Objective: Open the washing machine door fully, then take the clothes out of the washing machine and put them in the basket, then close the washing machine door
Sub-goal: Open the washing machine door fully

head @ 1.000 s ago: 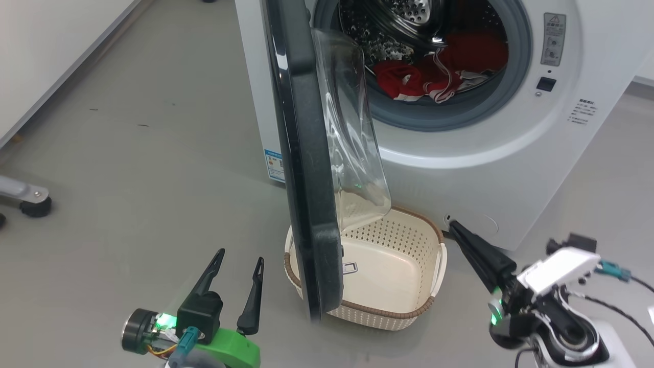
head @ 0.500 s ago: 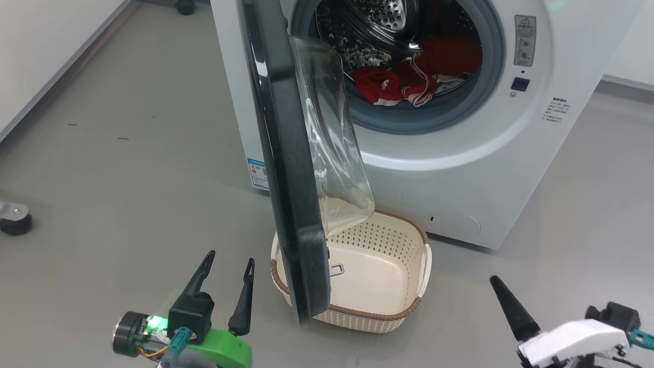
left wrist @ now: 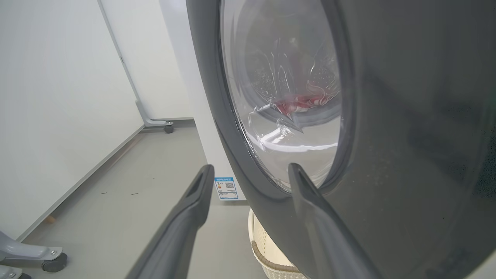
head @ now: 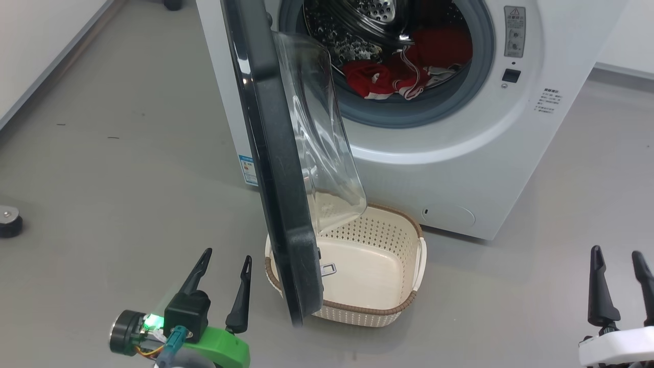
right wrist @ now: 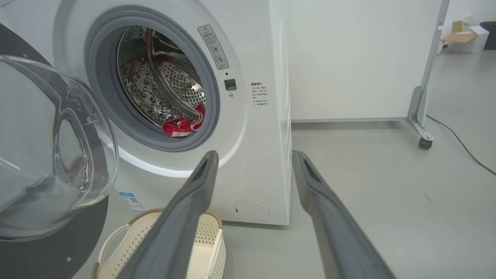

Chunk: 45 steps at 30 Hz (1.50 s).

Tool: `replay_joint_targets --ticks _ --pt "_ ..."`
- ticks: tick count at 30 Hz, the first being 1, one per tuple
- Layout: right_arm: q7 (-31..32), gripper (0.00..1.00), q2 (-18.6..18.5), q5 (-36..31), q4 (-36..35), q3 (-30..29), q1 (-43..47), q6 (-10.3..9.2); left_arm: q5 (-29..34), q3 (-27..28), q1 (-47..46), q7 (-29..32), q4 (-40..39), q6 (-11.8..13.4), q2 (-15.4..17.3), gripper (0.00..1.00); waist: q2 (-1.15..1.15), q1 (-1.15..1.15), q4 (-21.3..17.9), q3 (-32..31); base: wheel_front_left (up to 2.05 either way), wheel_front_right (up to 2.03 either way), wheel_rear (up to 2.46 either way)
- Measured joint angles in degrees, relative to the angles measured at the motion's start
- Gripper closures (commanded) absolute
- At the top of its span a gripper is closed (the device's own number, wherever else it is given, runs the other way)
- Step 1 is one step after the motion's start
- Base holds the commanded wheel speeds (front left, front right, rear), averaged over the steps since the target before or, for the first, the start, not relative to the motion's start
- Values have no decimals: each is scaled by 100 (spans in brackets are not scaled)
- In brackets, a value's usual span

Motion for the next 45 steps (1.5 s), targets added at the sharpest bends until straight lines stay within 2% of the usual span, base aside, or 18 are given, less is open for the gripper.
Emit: replay_joint_targets --ticks 2,8,23,37,45 --pt "-259 0 -135 -457 -107 -1 -2 -192 -14 8 -1 0 -18 0 0 0 0 0 -8 37 0 0 0" --pt "-214 0 -226 -1374 -307 109 4 -626 -21 14 -2 0 -16 0 -1 0 0 0 -14 95 0 0 0" --pt "-165 0 659 -1953 -641 250 257 -694 -83 108 -1 1 -5 29 -8 0 0 0 -48 181 0 0 0" --pt "-165 0 1085 -2308 -672 204 363 -735 -126 175 11 45 56 47 -43 0 0 0 -67 162 0 0 0" --pt "-165 0 1128 -2429 -672 183 415 -735 -126 174 13 45 65 47 -46 0 0 0 -57 122 0 0 0"
